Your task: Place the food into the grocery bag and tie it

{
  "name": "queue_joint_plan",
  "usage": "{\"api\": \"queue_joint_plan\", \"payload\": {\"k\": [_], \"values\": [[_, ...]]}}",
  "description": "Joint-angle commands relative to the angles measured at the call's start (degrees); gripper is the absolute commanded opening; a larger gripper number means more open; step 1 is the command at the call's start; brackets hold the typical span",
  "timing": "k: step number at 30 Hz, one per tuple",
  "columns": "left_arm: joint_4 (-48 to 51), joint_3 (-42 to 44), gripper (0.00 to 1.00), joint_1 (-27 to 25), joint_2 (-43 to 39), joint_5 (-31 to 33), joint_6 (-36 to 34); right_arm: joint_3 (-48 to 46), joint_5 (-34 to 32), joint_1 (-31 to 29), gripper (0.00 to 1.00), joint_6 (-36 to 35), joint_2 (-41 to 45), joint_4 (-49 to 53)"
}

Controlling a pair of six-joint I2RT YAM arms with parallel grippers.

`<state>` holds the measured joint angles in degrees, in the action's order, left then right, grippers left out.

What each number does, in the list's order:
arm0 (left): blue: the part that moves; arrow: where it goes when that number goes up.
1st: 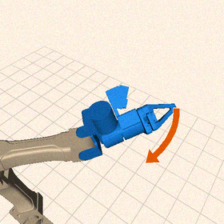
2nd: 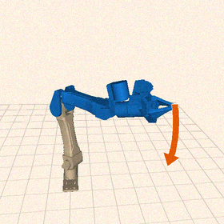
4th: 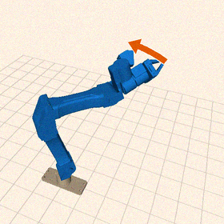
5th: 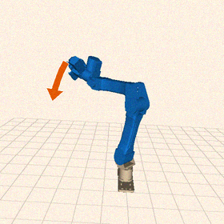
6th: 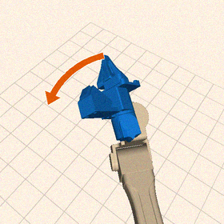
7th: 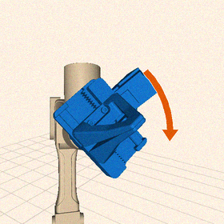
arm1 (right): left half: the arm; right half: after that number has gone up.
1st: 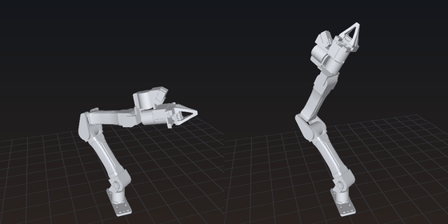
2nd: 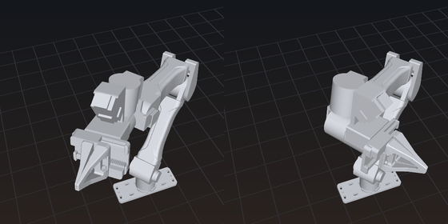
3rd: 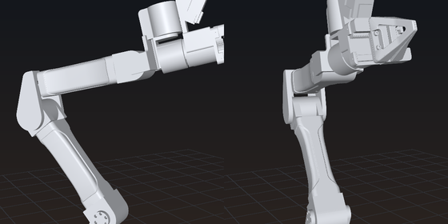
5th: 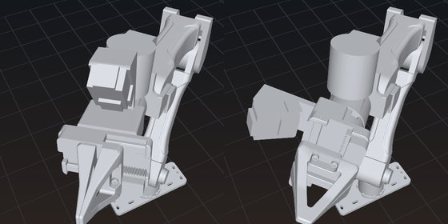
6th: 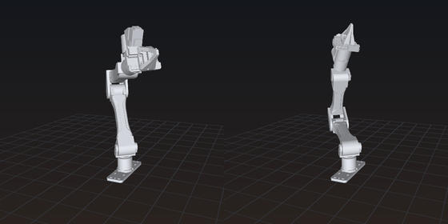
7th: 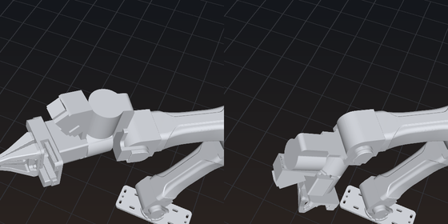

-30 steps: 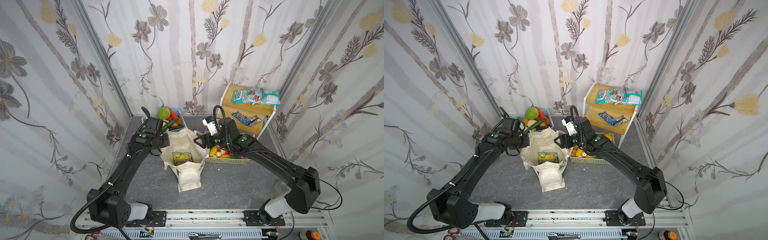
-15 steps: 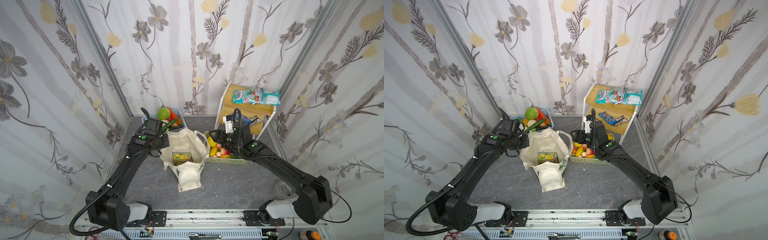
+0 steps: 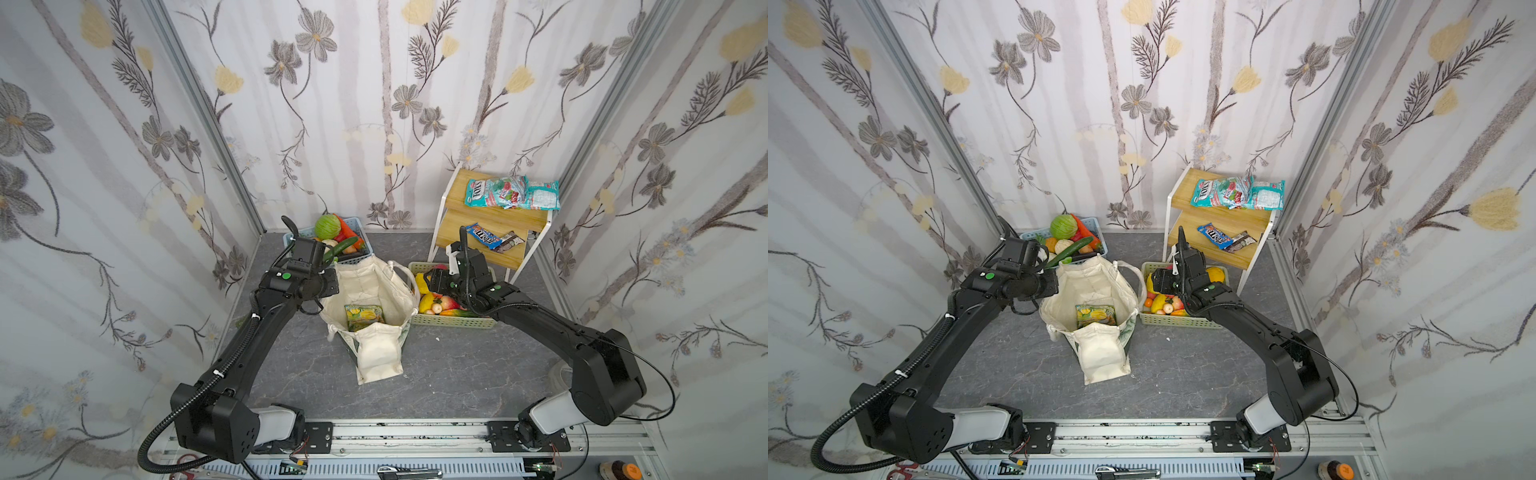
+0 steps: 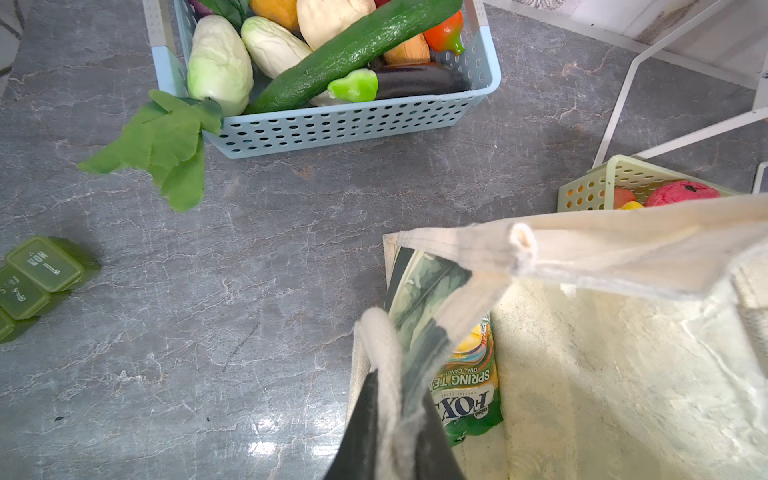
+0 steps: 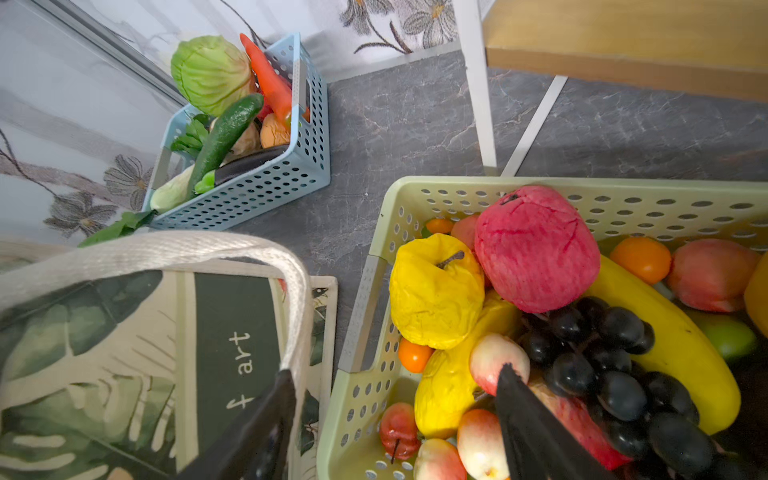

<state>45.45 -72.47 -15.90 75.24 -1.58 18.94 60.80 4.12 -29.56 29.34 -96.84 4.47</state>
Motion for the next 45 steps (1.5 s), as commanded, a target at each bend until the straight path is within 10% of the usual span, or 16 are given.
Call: {"api": "queue_joint_plan", "payload": {"k": [1, 45], "values": [[-0.53, 0.22, 0.04, 0.08, -0.07, -0.44, 0.75, 1.01, -1.92, -0.06, 0.76, -0.99, -1.85, -1.88], [-0.28, -1.69, 0.04, 0.08, 2.34, -0.79, -0.31, 11.78, -5.50, -0.05, 0.76, -1.77, -18.11, 2.47]]}}
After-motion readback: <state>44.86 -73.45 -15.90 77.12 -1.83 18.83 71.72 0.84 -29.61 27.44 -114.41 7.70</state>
